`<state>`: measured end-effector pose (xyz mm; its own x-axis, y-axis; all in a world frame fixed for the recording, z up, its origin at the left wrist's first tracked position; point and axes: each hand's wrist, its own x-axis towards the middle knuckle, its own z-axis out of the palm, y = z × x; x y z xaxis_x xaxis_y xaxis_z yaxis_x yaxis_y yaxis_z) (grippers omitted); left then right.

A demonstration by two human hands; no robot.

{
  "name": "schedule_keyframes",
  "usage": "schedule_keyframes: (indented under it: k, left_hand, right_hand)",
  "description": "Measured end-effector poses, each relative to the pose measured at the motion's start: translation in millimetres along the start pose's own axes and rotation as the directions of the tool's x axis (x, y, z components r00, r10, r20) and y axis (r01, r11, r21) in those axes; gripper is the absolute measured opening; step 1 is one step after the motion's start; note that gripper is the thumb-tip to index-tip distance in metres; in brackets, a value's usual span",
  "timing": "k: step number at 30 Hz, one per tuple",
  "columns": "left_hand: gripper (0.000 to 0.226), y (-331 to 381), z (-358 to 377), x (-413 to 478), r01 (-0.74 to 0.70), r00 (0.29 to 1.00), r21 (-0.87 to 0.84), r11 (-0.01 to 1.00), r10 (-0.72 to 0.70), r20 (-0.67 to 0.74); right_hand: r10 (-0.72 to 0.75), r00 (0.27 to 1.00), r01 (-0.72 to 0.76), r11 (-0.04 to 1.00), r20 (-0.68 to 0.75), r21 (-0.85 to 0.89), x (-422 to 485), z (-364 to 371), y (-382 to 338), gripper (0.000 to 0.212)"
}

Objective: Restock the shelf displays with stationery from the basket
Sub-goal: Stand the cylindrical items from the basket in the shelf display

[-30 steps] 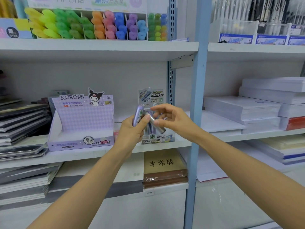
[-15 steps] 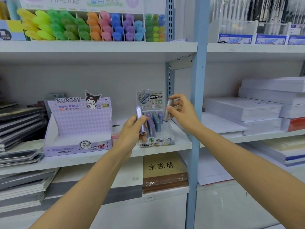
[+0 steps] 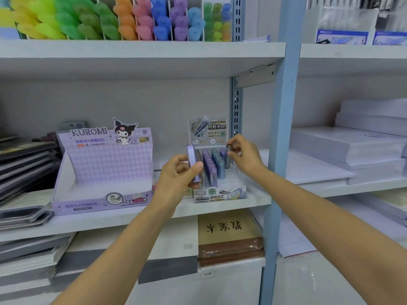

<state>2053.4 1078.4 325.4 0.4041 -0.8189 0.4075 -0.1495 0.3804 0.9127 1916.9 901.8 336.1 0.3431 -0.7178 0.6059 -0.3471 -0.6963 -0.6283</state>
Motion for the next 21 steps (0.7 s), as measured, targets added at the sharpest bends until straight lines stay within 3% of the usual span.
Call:
schedule_keyframes:
  k: [5,11,13,16,18,21]
  left_hand:
    - [0.030,-4.9,-0.1,1.9,0.004,1.000,-0.004,1.000,-0.004,-0.007]
    - [0.021,-2.7,1.9,-0.3,-0.019,1.000,-0.008,1.000,0.019,0.015]
    - [0.019,-1.1,2.0,-2.0,-0.024,0.999,0.005,1.000,0.024,0.031]
    - [0.022,1.1,1.7,-4.5,-0.021,0.999,0.028,0.999,0.020,0.037]
    - [0.021,2.4,1.8,-6.2,-0.027,0.999,0.050,0.998,0.025,0.042]
    - [0.023,4.4,5.7,-8.8,-0.054,0.997,0.076,0.996,0.049,0.063]
  right_hand:
    - [0.037,0.983,-0.047,0.997,0.181,0.053,6.6,-2.8,1.7,0.021]
    - [0.011,0.995,-0.001,0.995,0.098,-0.099,6.9,3.3,10.8,0.016]
    - [0.014,0.996,0.007,0.975,0.093,-0.224,5.8,6.0,14.5,0.021]
    - [0.020,0.996,0.002,0.970,0.089,-0.243,1.2,3.4,13.2,0.027]
    - [-0.048,0.998,0.055,0.982,0.043,-0.183,-5.1,-2.8,2.9,0.030]
    - [-0.159,0.987,0.160,0.980,-0.020,0.119,-20.8,-16.5,-27.4,0.027]
